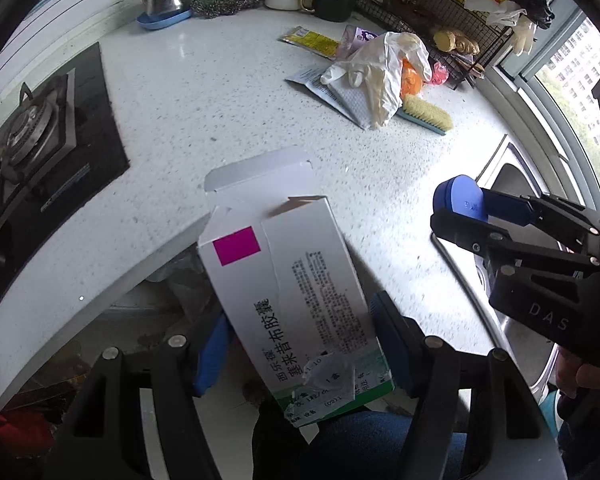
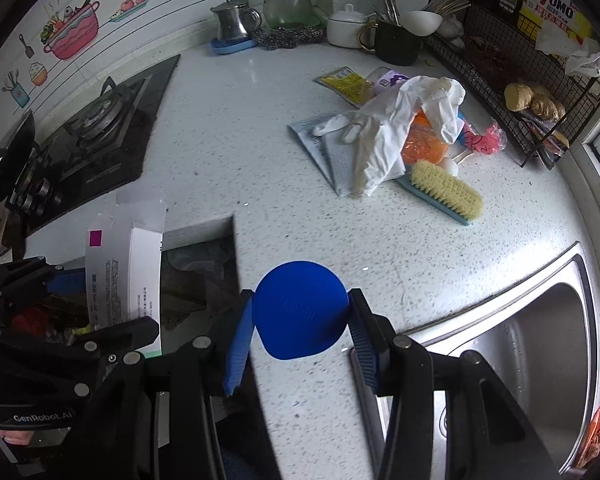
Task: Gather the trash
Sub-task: 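Carry the box and lid down toward the red bin under the counter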
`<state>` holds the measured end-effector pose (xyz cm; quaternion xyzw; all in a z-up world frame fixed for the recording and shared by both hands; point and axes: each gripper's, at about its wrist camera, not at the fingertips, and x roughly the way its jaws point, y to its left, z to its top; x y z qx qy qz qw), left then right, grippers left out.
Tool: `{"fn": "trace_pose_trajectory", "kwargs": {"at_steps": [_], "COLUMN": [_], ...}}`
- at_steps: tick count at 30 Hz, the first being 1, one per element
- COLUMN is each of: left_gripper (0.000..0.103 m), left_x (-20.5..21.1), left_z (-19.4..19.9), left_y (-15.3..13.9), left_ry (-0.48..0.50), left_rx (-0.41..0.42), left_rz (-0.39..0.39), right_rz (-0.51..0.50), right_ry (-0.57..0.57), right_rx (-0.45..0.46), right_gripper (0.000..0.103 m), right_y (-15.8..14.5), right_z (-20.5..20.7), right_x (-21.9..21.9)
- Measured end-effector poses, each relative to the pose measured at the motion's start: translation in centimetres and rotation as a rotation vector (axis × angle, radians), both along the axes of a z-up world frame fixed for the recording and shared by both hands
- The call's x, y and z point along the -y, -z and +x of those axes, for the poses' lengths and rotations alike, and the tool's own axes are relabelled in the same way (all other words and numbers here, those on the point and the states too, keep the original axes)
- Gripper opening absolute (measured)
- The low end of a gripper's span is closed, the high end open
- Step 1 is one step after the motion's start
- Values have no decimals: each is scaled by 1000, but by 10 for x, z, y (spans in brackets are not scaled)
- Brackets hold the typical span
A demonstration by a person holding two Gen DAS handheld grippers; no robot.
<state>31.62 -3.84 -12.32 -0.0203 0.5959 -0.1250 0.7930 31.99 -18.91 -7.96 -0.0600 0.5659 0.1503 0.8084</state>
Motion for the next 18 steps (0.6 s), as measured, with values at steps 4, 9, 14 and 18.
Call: {"fn": "trace_pose_trajectory", "kwargs": {"at_steps": [4,9,14,18], "left_gripper": [65,65,65,65], "left_x": [-27,-63,-94,-108], "left_z": [-39,-78,-106,-119], "left_y": [1,20,50,81], "left_ry": [-1,-19,-27,-1], "left_rx": [8,-22,-61,-100], "left_rz": [-13,5,38,61], "right_rz": [10,6,7,-19], "right_ry": [-26,-55,-68,-57], "right_rx": [-8,-30,-48,-73], "right_gripper": [43,43,43,43], "right_y": [5,21,49,90], "right_z": [-40,-77,-100,-111], "right_x": [-33,-70,-99,-118]}}
